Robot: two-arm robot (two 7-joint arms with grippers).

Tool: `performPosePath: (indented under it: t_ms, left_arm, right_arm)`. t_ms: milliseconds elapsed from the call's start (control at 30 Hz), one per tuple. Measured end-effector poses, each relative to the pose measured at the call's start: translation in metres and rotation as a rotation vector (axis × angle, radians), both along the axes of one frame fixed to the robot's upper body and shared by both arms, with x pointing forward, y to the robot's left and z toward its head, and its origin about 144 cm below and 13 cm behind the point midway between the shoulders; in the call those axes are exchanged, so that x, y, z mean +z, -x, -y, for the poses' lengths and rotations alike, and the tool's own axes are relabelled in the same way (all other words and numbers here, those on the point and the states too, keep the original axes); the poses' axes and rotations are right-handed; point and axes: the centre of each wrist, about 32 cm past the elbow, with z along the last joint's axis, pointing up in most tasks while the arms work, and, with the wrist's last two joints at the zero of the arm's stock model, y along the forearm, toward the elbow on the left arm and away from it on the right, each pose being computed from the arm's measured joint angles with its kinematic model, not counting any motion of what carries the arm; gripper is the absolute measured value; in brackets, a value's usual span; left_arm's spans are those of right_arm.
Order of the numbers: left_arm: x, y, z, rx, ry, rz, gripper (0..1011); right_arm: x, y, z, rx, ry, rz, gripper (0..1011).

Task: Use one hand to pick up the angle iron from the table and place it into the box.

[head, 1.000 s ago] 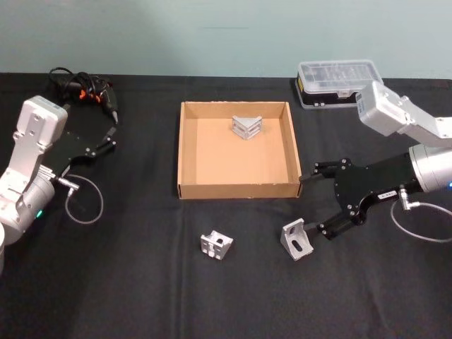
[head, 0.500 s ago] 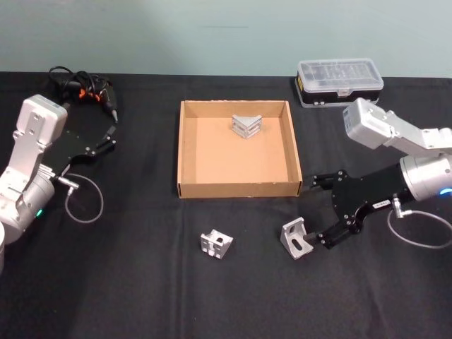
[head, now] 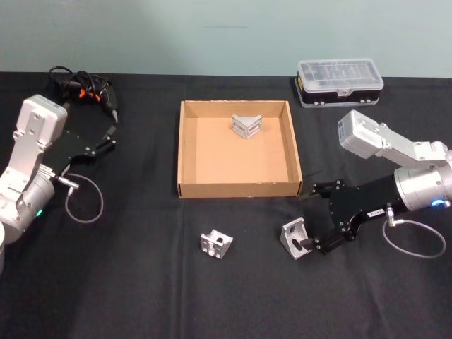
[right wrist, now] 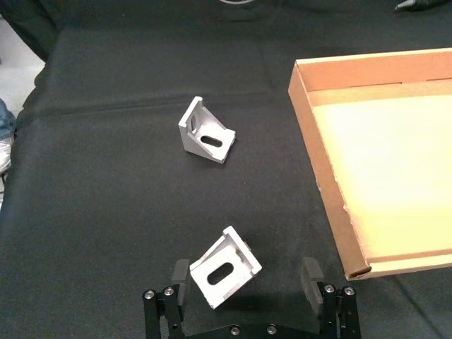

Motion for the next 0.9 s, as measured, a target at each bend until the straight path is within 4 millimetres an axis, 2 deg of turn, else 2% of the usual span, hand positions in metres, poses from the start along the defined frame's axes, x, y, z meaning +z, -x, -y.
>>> performPosePath:
  t_ms: [900]
  left_arm:
    - [0.0,0.0,0.0,0.0,0.0,0.0,1000]
  right_arm:
    - [-0.013,-0.002,-0.001,-0.008,-0.013,-0.01,1003]
